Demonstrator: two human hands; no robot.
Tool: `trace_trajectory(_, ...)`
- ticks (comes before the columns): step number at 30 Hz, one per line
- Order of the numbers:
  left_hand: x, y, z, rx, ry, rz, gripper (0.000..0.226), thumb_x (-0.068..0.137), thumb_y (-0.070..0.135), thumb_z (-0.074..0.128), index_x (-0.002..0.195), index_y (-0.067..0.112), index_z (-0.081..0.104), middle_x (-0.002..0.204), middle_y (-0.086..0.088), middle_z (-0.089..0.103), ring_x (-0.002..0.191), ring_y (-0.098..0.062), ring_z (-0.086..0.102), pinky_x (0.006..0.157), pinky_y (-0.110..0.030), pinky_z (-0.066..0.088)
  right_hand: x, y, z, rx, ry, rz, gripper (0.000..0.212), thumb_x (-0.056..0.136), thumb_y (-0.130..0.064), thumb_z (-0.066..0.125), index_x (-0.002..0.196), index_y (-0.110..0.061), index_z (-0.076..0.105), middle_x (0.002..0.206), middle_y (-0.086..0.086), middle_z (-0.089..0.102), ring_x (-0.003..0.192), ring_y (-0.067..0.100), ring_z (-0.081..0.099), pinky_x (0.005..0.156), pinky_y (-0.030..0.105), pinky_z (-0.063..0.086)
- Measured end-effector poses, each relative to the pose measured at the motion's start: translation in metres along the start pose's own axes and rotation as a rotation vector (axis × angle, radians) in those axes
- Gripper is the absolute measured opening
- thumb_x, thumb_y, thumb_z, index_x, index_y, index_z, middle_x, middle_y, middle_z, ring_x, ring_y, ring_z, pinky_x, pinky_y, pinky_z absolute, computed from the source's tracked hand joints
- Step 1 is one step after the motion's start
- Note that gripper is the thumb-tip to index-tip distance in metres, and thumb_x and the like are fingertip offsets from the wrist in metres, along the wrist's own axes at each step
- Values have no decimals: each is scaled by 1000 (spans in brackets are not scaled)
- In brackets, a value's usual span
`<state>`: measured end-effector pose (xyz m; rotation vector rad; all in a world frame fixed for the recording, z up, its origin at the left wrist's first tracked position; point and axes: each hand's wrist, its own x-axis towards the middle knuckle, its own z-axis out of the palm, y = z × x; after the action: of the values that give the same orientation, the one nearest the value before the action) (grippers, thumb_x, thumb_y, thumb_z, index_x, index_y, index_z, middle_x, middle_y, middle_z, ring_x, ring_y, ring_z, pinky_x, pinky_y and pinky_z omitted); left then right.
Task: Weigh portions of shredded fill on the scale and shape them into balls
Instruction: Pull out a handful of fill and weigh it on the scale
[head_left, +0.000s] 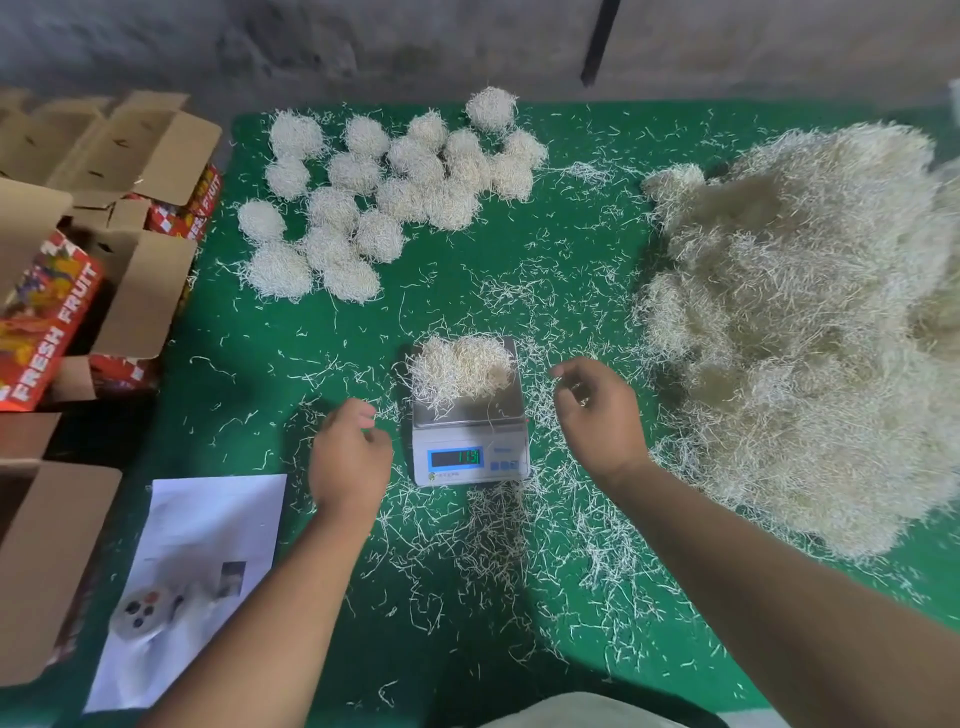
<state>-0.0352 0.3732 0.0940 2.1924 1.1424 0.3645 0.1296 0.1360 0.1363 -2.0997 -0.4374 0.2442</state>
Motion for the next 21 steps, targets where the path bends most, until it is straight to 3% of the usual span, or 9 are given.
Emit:
trace_trajectory(3,8,9,12,15,-63,20,42,94,23,71,133,17,58,129,-6,61,100,-25,65,82,-46,59,-3,6,-3,0,-12,26,32,98,-3,59,108,-31,69,104,-15,69,86,-1,64,62,13,56)
trace_trajectory(6,26,21,29,75,-146,51,73,89,44,78,149,21,44,146,-6,45,131,-28,52,99,-50,55,-7,12,-11,-33,-8,42,36,97,-4,59,103,-39,67,105,-21,67,91,-5,63,71,14,59)
trace_trajectory(10,55,38,54,84,-211,140,91,80,42,86,154,22,38,150,-8,40,142,-31,38,112,-51,44,-19,27,-27,-67,13,113,36,98,-6,63,105,-41,68,104,-18,68,83,-2,64,65,18,58)
trace_trajectory(15,85,46,84,144,-381,167,119,70,39,95,163,34,20,165,-8,22,152,-37,21,119,-62,35,-38,45,-48,-58,44,200,37,99,-7,67,100,-44,66,102,-18,69,89,0,67,66,9,56)
trace_trajectory(17,93,46,93,199,-424,158,120,70,38,94,163,37,19,165,-9,26,152,-39,24,118,-64,35,-44,50,-55,-64,57,223,36,99,-5,68,101,-41,68,102,-17,70,90,-6,65,70,4,52)
trace_trajectory(19,98,42,101,212,-419,170,105,74,32,93,160,32,32,158,-10,43,145,-37,40,114,-58,42,-48,52,-61,-81,75,231,37,99,-6,67,102,-42,68,102,-17,70,92,-10,62,69,4,52)
trace_trajectory(21,101,36,104,144,-369,180,83,78,22,91,150,25,49,139,-6,61,125,-30,60,93,-42,55,-50,53,-64,-89,82,236,39,100,-7,66,102,-45,66,101,-18,69,91,-11,63,64,10,56)
